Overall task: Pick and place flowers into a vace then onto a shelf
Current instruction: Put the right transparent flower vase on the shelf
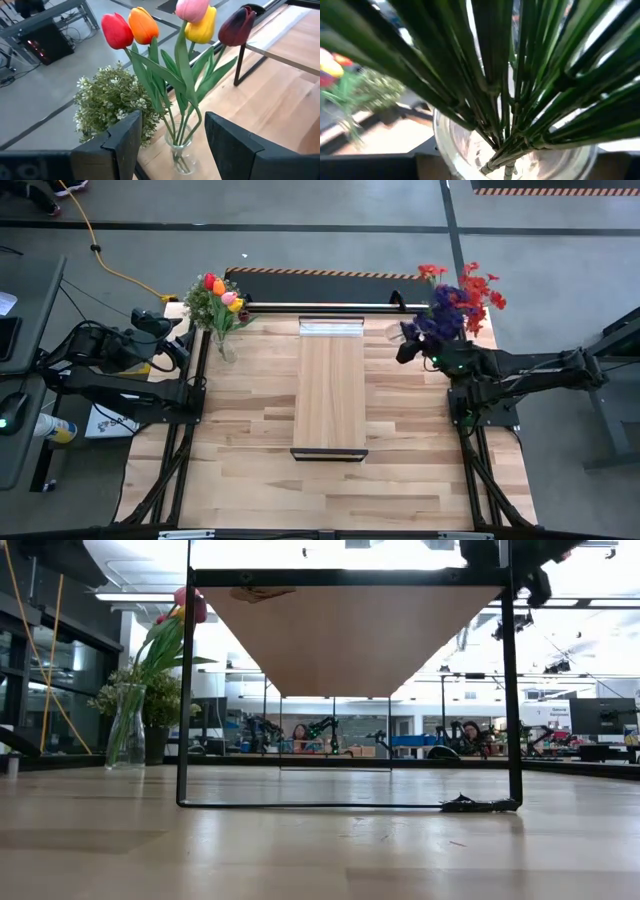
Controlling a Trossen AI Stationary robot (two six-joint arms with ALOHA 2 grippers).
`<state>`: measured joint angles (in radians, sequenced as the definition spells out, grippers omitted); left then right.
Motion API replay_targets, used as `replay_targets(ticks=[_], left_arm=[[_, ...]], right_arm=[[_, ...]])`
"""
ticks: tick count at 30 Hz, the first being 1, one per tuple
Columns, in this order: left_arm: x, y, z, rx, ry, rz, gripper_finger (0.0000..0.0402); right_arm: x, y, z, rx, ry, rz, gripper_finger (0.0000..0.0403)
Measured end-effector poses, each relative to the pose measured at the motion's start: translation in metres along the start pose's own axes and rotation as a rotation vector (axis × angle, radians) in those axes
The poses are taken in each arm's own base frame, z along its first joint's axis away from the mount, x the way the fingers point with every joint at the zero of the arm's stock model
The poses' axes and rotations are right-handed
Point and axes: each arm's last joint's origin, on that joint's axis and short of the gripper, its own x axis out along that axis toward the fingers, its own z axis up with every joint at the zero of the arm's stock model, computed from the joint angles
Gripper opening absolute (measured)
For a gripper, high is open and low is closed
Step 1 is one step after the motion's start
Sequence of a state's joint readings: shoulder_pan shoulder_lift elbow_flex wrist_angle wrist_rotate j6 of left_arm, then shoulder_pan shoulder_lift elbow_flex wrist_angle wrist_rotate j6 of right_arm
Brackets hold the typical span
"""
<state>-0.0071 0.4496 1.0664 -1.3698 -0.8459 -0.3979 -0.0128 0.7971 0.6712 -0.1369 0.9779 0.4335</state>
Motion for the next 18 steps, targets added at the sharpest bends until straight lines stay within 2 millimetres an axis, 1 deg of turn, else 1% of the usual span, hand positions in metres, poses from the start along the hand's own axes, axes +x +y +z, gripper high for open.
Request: replay_targets(ticks=[3,6,10,15,18], left_arm=[[0.0,0.0,0.0,0.0,0.003,-0.007,0.0248],[0.0,-0.001,0.0,-0.003,0.012,-0.029,0.0248],[0.0,-0.002,-0.001,-0.021,0.023,-0.053,0.0248],[0.0,-0.002,-0.001,-0.045,0.032,-0.072,0.0248],[0.0,-0.002,-0.001,-0.056,0.033,-0.073,0.0248]], right_arm=[[0.0,0.005,0.01,-0.002,-0.061,0.055,0.0163],[0.0,0.009,0.016,-0.002,-0.098,0.103,0.0163],[0.002,0.018,0.023,-0.008,-0.09,0.164,0.0163],[0.007,0.043,0.037,-0.07,-0.07,0.227,0.0163],[0.011,0.059,0.044,-0.138,-0.015,0.226,0.0163]])
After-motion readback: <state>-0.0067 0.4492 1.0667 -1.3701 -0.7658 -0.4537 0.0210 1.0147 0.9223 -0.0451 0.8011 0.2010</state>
